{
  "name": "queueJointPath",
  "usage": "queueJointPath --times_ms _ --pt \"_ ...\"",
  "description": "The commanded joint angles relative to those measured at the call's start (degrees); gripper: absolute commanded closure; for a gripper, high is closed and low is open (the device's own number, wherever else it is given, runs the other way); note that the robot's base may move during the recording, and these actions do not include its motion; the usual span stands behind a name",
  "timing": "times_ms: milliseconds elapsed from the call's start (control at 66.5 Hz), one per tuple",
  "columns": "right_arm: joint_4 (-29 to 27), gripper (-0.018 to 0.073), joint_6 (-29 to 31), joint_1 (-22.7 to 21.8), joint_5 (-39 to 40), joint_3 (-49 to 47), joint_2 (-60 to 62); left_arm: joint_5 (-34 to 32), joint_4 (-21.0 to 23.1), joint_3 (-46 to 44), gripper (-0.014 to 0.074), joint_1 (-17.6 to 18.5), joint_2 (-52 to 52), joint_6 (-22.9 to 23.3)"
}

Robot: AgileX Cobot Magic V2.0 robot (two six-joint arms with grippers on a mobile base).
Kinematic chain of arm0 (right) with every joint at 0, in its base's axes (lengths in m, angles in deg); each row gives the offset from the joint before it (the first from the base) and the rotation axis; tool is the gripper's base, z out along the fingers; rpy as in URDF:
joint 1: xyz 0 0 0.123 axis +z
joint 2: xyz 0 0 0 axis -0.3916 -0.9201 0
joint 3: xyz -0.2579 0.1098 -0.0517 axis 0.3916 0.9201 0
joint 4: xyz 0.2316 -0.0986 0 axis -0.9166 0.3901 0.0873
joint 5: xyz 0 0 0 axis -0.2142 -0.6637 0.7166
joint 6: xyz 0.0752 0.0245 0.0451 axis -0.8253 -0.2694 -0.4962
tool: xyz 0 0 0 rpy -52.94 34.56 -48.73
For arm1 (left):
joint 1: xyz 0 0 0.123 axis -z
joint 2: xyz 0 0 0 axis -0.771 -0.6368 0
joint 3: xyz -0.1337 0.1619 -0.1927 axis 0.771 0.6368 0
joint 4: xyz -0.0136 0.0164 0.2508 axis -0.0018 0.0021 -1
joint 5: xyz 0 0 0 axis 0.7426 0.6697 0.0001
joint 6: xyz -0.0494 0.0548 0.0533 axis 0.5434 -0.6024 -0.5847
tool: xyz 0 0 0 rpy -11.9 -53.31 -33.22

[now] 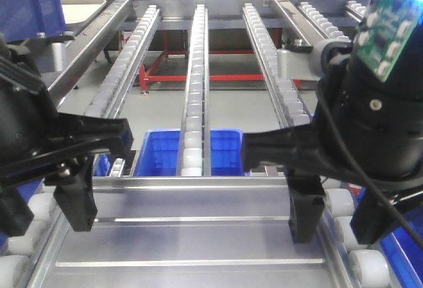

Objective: Grab silver tray and stack on right shelf
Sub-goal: 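Close both grippers on the opposite side rims of the tray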

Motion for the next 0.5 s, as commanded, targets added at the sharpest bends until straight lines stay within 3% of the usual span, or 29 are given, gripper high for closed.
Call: queueJointPath --times_ms 0,196,481 --pt "0.62 0.0149 -0.18 0.02 1.80 -1.15 0.82 -1.94 -0.68 -1.74 0.0321 0.44 0.16 0.67" --pt "0.62 0.0149 -0.18 0.02 2.61 -1.15 0.65 -2.85 -0.58 -1.74 0.0323 0.44 -0.66 0.67" --pt "0.62 0.0169 -0.18 0.02 4.52 -1.15 -0.40 -3.32 -0.51 -1.74 0.0401 0.32 -2.12 0.67"
